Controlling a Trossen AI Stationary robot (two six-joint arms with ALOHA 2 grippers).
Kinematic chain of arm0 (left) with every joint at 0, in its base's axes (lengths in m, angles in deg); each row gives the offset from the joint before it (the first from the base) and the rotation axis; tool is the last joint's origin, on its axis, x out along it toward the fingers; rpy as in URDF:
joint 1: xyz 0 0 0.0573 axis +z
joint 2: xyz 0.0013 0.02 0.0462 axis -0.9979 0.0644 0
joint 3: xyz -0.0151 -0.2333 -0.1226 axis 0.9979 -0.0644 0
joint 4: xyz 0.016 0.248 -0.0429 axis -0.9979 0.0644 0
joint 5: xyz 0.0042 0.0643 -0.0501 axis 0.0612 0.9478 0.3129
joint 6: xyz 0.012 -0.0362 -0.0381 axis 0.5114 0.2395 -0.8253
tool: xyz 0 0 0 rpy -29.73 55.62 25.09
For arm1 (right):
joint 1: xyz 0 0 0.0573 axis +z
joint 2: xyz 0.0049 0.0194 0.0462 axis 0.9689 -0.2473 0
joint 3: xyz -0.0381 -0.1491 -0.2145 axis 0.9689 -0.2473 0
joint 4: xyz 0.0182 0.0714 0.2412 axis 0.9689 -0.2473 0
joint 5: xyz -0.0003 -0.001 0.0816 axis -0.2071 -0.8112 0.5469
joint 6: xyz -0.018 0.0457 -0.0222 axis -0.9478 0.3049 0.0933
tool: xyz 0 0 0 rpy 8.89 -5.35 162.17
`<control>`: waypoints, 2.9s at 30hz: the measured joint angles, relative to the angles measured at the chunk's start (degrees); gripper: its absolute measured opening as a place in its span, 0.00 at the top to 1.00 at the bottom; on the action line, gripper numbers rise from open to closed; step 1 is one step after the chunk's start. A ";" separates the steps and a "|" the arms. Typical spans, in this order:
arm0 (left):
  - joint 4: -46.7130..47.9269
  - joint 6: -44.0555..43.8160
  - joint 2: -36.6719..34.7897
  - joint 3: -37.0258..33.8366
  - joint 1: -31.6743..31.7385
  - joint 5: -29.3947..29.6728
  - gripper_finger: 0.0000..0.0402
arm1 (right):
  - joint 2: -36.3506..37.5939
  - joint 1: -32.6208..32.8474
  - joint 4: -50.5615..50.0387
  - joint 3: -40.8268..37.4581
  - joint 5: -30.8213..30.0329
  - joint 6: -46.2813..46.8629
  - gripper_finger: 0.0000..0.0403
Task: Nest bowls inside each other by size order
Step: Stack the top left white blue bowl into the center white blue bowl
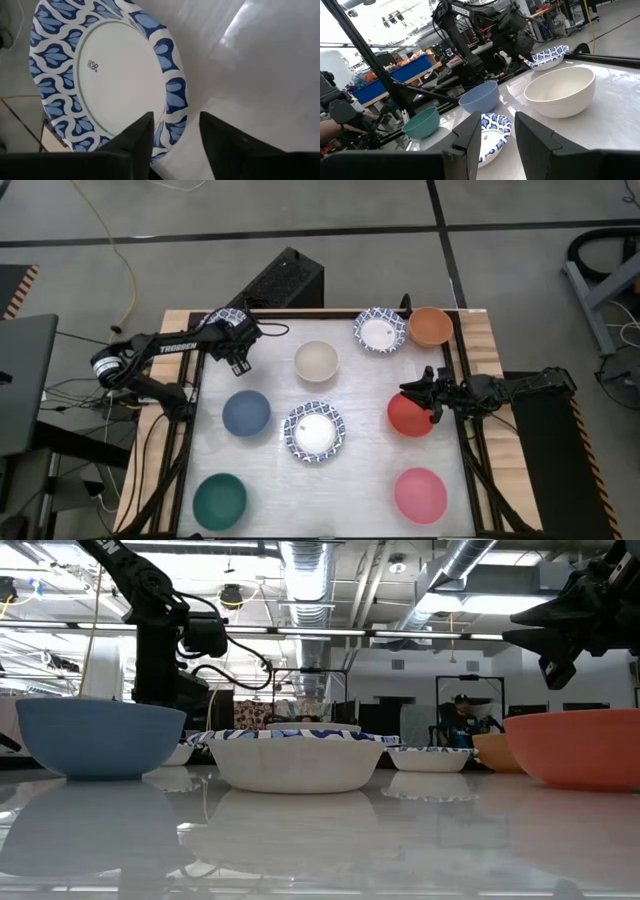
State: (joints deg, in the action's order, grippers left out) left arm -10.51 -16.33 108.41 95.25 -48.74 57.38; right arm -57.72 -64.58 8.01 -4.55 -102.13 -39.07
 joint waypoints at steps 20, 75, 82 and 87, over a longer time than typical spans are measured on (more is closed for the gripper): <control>-1.65 0.77 0.00 0.00 -0.06 -0.39 0.98 | 0.02 0.00 0.02 0.00 0.00 0.00 0.66; -3.92 4.83 9.20 -1.38 -1.53 6.19 0.77 | 0.02 0.00 -0.02 0.00 0.00 -0.02 0.66; -2.92 4.25 8.61 -0.42 -2.00 9.14 0.98 | 0.00 0.01 -0.07 0.00 0.01 -0.02 0.66; -2.60 3.96 7.39 0.60 -2.19 8.88 0.99 | 0.01 0.00 -0.07 0.00 0.01 -0.02 0.66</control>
State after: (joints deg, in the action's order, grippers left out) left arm -13.11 -12.37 115.81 95.85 -50.94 66.26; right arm -57.72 -64.59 7.95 -4.55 -102.12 -39.09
